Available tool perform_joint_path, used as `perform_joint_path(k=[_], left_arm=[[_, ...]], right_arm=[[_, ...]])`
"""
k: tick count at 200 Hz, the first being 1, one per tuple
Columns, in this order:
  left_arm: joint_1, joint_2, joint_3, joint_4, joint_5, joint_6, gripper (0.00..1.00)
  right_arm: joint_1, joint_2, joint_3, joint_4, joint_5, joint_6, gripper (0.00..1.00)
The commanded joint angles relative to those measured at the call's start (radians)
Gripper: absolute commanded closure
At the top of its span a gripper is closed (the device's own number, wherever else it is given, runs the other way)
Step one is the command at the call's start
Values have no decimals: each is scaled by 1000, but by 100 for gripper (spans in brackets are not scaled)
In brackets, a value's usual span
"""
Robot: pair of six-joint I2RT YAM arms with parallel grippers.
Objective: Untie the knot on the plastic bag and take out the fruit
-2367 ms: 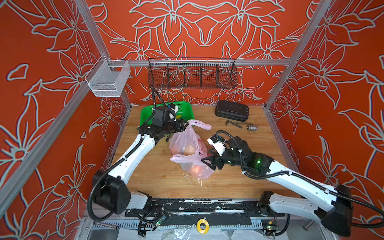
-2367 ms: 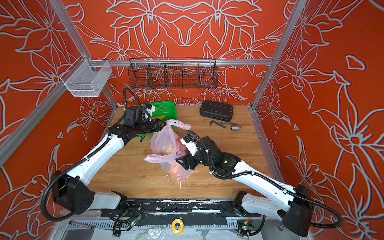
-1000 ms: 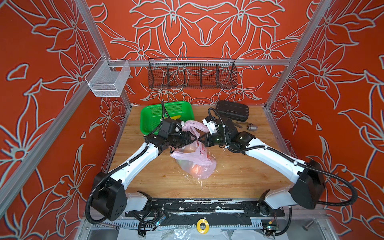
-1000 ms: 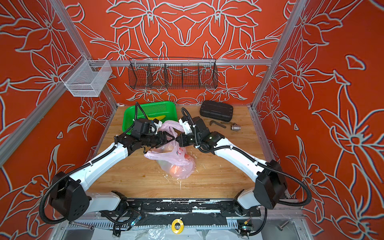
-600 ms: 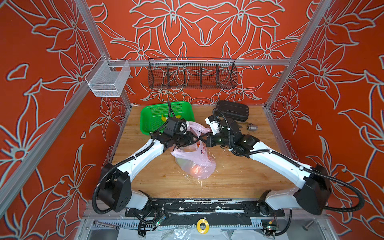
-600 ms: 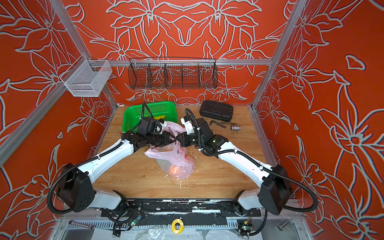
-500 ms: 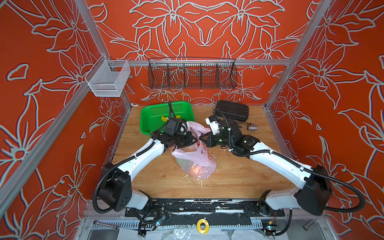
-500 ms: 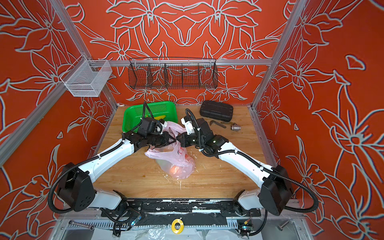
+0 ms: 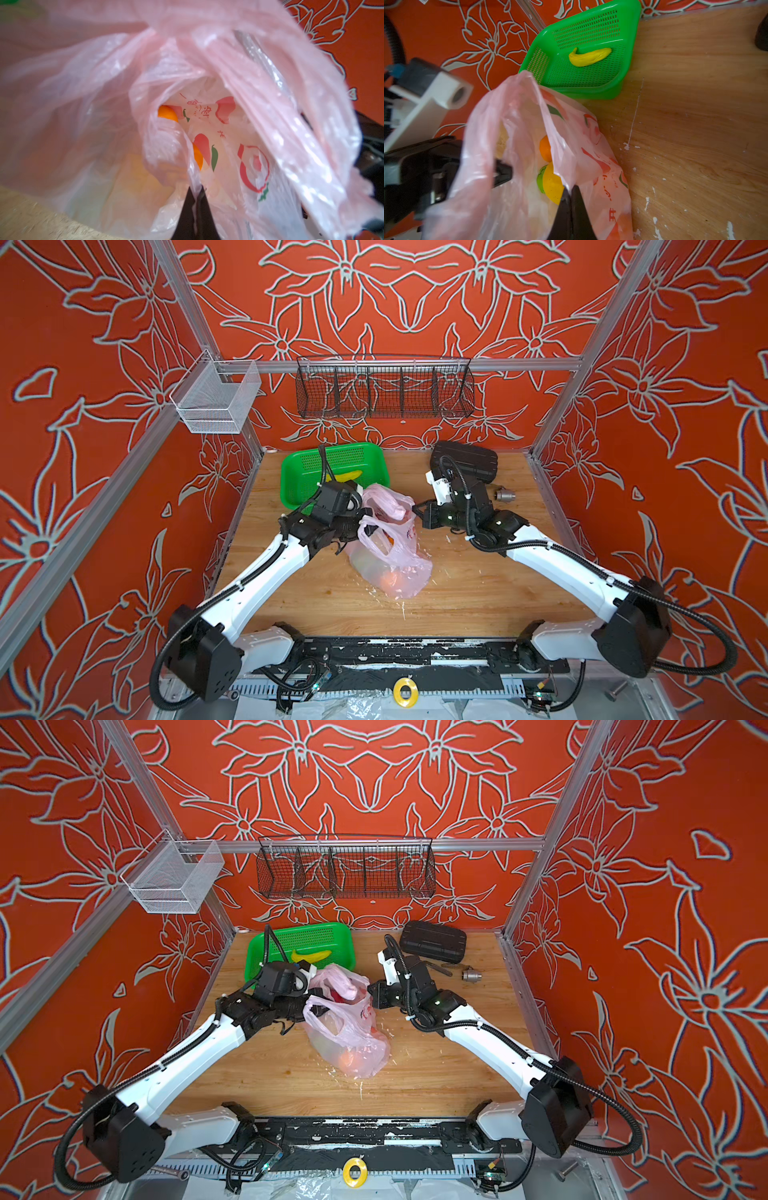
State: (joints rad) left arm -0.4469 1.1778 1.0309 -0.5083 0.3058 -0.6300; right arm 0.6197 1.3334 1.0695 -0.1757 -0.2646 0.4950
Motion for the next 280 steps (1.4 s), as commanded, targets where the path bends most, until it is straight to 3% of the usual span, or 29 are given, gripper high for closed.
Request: perform_joint_path(k=[1,90,152,171,195,225,280], left_arm=[[-5,-86,-40,-97,-92,-19,100],[-4,-410,-213,-263,-251,-110,100],[-5,-565,-306,-263,-293,-153,100],[-4,-556,-275,-256,-304,-105,77],[-4,-518,-205,-259,-308,-39,48],[-4,-455,-103,-251,-300,73,39],[3,-224,138,-284,-221,389,27]], right_arm=[[-34,-25,-14,-13,33,-18,100],[-187,28,-26,10,-8,-39,100],[-258,73,-3,9,-79,-11,100],[-258,68,8,10,-122,-7,100],[-256,35,23,18,-192,-9,72],[-248,-36,43,13,-223,-39,46],[-138,-64,206,-123,-267,-216,29]])
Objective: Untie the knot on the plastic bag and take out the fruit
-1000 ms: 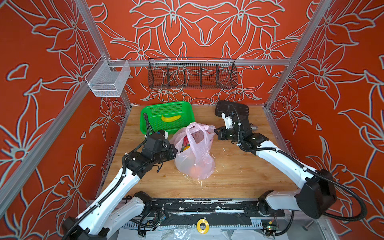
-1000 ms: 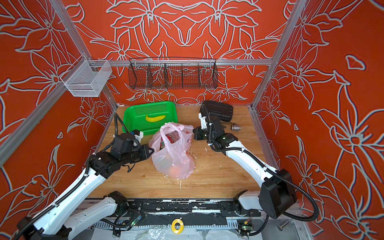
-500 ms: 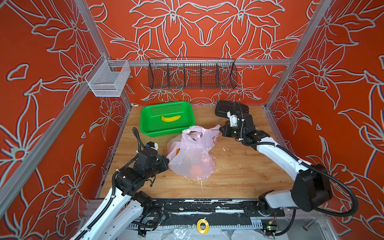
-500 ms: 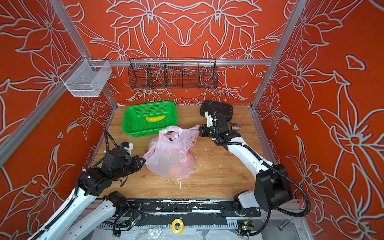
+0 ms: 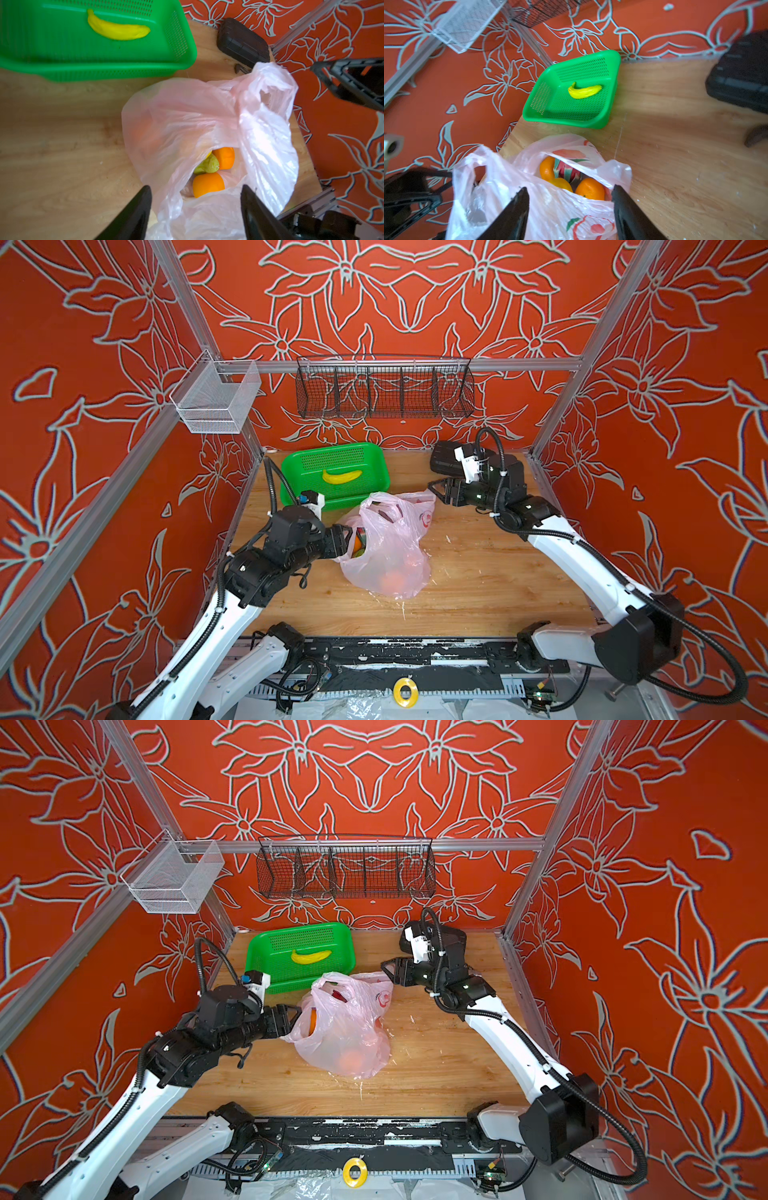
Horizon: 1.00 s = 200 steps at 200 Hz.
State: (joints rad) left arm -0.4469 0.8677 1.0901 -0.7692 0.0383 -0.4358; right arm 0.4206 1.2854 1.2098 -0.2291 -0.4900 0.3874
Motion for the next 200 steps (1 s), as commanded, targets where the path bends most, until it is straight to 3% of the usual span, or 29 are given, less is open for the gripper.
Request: perform_joint_path(k=[1,40,116,147,171,183,200], left_arm=[[3,92,83,-24,53,203,26],[43,239,163,-16,146,312,22],[162,189,126,55,359,270,20],[205,182,133,23,353,267,19],[230,213,152,-10,352,277,18],[232,238,167,-26,362,291,18],[232,263,172,-20,394,303,18]], right_arm=[[65,-16,66,-70,-43,-112,29],[158,72,175,-154,-76,-217,23],[246,357,370,-236,-126,-331,23],[250,395,412,-253,-116,-320,66],[248,337,344,-208,-68,-313,91],[247,291,298,-188,-45,-314,100],[247,219,213,-144,-37,-322,100]])
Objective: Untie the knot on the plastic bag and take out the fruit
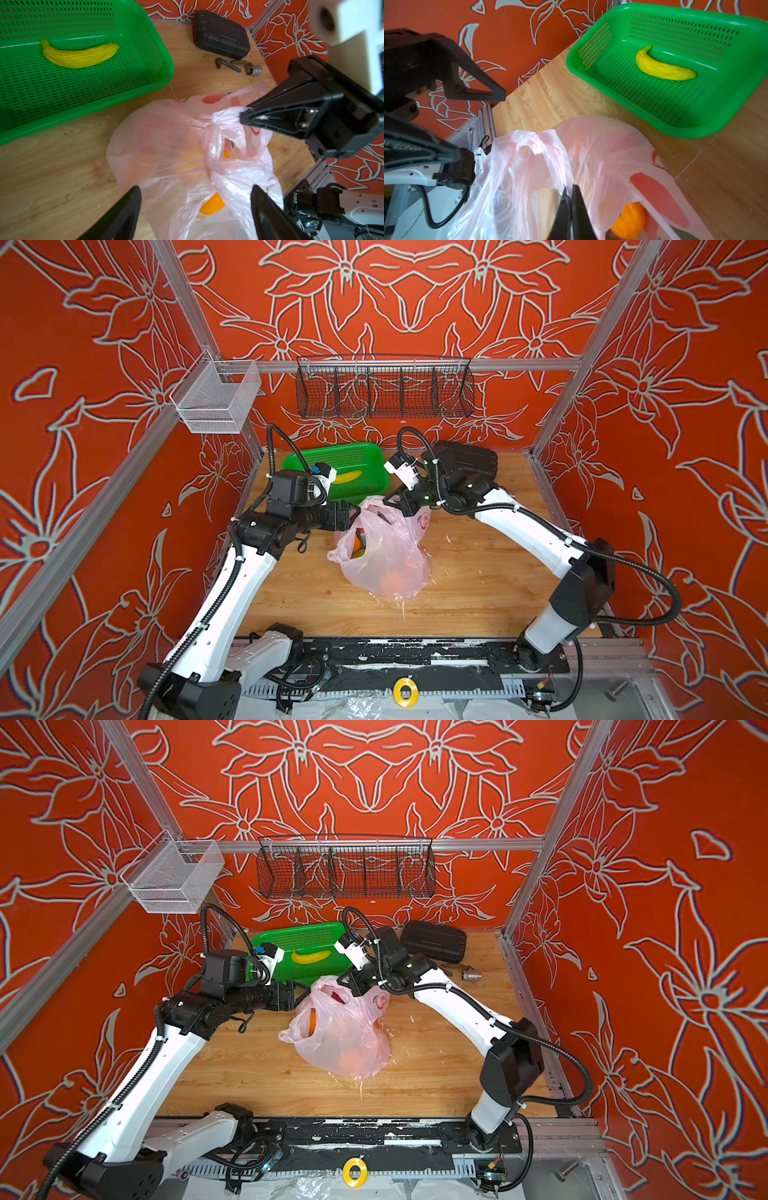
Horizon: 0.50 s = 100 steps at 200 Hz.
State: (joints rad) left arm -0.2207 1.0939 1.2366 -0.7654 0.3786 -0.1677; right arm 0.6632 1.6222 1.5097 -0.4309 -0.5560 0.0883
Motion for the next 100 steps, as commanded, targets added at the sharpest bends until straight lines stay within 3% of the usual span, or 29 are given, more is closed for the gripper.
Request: perform_joint_path(k=[1,31,48,67,100], left_arm=[[5,38,25,-24,56,35,18],[-3,85,24,3,145,58,18],[-30,108,24,15,134,73,18],[-74,136,30,21,89,101,17],[-167,202,60,21,-118,143,15]], right_arm=[[4,-125,-93,61,30,-23,100],[3,-261,-242,133,55,-18,100],[3,-334,-328,183,62,-6,100],[2,-398,-398,223,71,10,100],[2,-466,-452,225,85,28,100]])
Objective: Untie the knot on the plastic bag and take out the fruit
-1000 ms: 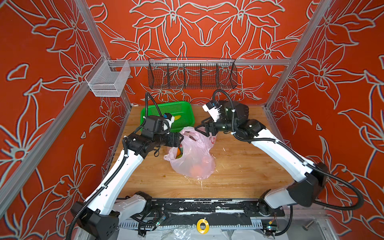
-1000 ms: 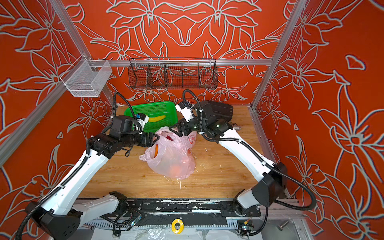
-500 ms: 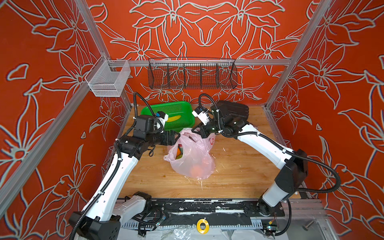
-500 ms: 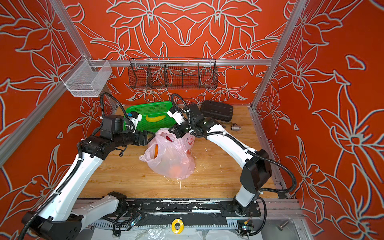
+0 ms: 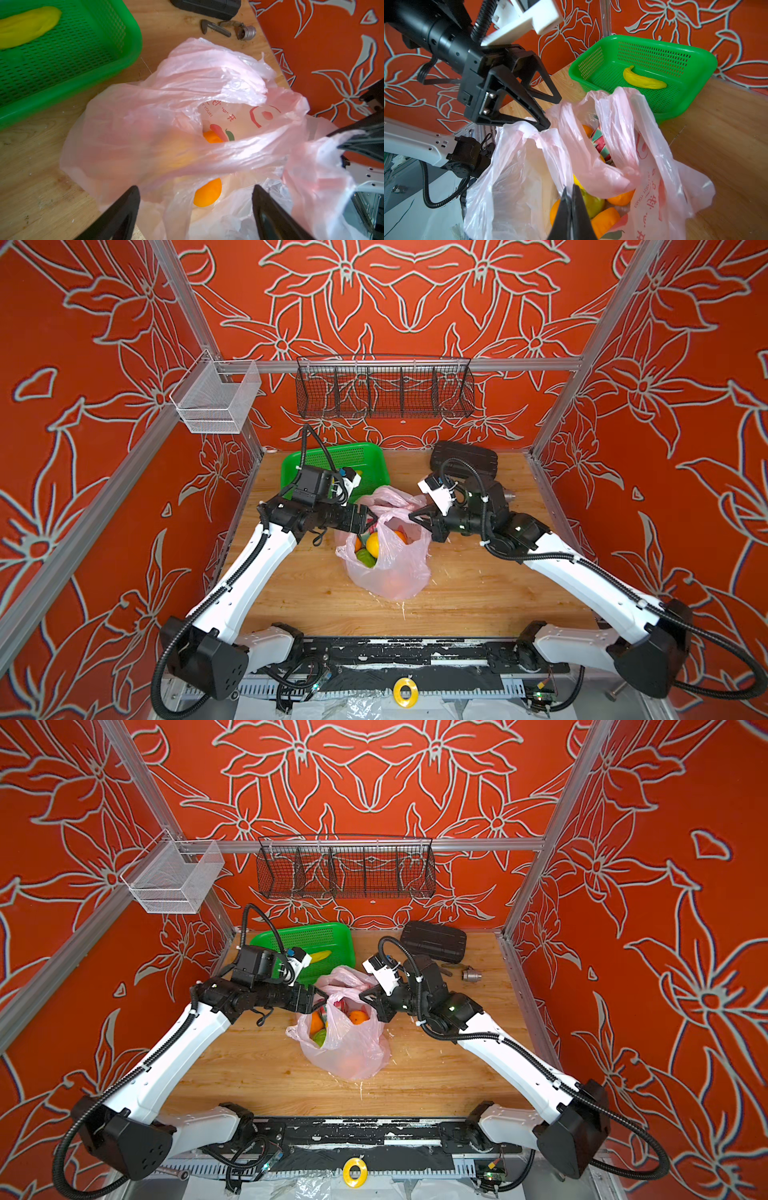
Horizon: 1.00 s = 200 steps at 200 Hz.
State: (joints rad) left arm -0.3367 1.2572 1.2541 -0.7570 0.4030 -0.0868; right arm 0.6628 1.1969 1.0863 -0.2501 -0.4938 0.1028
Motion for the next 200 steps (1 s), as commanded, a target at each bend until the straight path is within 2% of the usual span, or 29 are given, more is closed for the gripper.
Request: perform_joint_path(k=[1,44,74,83,91,104,117,143,173,200], left_arm=[[-54,41,44,13,-147,64,15],[-109,128,88,29,-329,111,15],[-115,149,90,95,-408,144,15],[-116,158,92,107,-424,157,18],[-115,169,96,111,-426,174,31],[-114,197,116,102,-420,191,71],[-106,234,152,88,-417,171,100],[-58,297,239,85,-362,90,100],[5,348,335,129,-302,-18,100],[34,411,428,121,-277,-69,100]], right_arm=[[2,-41,-30,45,23,13,100],[3,-83,-52,27,12,20,100],[3,-98,-49,13,-4,21,100],[3,-103,-48,7,0,19,100],[3,-107,-48,5,6,17,100],[3,-112,-47,-2,28,19,100],[3,-118,-42,-11,43,16,100],[3,-129,-25,-28,32,4,100],[10,-133,-1,-63,-80,-8,100],[36,-124,-43,-70,-124,9,100]])
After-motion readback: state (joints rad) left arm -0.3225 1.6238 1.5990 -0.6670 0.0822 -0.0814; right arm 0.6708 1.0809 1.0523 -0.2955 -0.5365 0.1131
